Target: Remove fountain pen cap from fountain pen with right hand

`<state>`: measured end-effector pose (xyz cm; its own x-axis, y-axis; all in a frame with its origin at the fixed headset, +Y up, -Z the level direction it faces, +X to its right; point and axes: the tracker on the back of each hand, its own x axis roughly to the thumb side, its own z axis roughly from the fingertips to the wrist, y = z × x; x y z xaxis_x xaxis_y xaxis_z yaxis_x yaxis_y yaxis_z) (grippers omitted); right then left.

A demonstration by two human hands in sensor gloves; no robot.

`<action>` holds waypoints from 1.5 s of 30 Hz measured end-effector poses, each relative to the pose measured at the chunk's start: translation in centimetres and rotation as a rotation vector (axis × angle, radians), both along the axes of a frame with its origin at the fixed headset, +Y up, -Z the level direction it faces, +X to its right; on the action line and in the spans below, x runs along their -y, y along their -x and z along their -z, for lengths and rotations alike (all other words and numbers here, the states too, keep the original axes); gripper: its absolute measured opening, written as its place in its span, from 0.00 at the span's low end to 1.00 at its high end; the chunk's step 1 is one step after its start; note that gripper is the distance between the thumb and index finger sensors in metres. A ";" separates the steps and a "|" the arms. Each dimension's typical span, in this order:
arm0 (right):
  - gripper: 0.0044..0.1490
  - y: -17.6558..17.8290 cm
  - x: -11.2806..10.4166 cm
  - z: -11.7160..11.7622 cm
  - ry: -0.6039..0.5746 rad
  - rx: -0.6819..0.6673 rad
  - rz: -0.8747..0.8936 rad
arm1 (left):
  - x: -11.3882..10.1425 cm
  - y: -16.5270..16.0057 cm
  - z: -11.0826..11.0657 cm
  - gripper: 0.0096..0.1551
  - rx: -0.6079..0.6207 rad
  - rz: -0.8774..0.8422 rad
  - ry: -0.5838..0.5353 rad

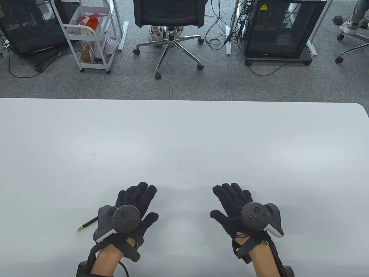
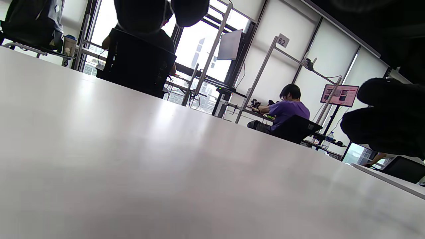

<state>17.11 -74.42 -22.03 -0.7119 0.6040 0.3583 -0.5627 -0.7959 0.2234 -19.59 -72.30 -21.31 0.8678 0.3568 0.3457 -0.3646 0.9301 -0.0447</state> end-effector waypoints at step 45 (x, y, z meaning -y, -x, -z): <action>0.48 0.1 0.1 0.1 0.020 -0.003 -0.020 | 5.4 8.8 2.0 0.29 -0.459 0.650 0.345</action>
